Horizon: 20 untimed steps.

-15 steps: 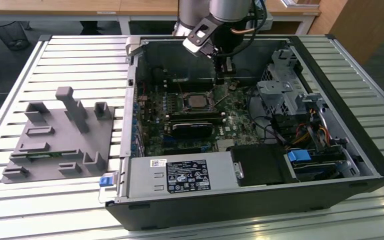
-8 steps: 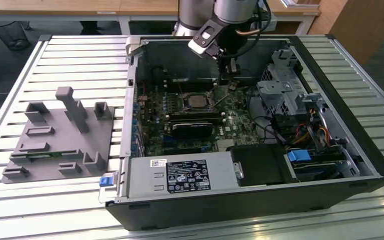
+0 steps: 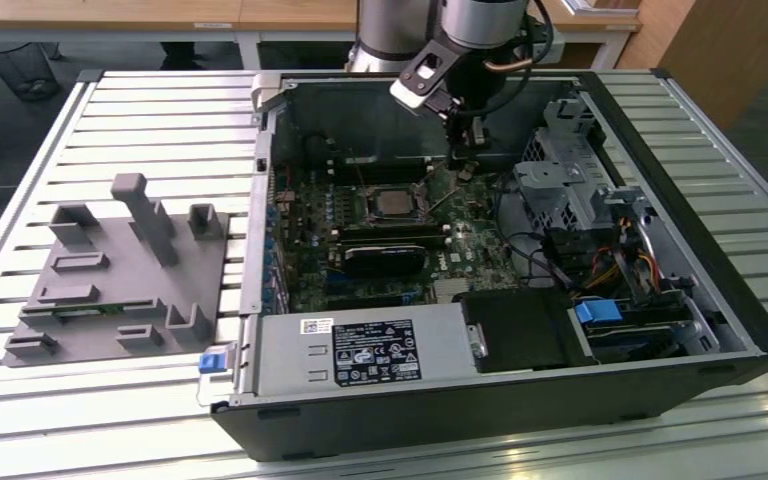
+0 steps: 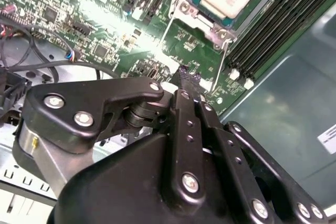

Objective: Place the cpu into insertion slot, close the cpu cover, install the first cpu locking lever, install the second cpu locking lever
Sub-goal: 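Close the cpu cover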

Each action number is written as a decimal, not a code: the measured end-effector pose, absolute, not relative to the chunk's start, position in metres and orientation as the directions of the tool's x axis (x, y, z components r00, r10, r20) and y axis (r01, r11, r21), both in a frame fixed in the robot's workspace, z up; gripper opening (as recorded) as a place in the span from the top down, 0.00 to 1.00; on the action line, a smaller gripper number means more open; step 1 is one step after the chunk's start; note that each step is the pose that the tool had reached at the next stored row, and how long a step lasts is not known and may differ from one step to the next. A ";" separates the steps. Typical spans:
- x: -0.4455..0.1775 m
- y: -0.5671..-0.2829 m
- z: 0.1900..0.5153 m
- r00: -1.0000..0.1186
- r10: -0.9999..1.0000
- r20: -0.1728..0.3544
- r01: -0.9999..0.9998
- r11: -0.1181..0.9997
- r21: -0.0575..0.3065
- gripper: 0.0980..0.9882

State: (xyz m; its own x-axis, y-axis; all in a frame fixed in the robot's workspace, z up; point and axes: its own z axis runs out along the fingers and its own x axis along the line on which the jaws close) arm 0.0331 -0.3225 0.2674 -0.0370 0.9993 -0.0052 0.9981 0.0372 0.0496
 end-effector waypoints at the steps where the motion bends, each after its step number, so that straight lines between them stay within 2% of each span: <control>1: 0.034 -0.322 0.267 -0.036 0.999 -0.005 0.998 0.037 0.050 0.99; 20: 0.051 -0.319 0.256 -0.015 1.000 -0.006 0.999 0.015 0.050 0.99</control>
State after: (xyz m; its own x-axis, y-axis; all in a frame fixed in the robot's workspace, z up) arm 0.0507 -0.3189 0.2557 -0.0150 0.9999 -0.0058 0.9987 0.0153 0.0496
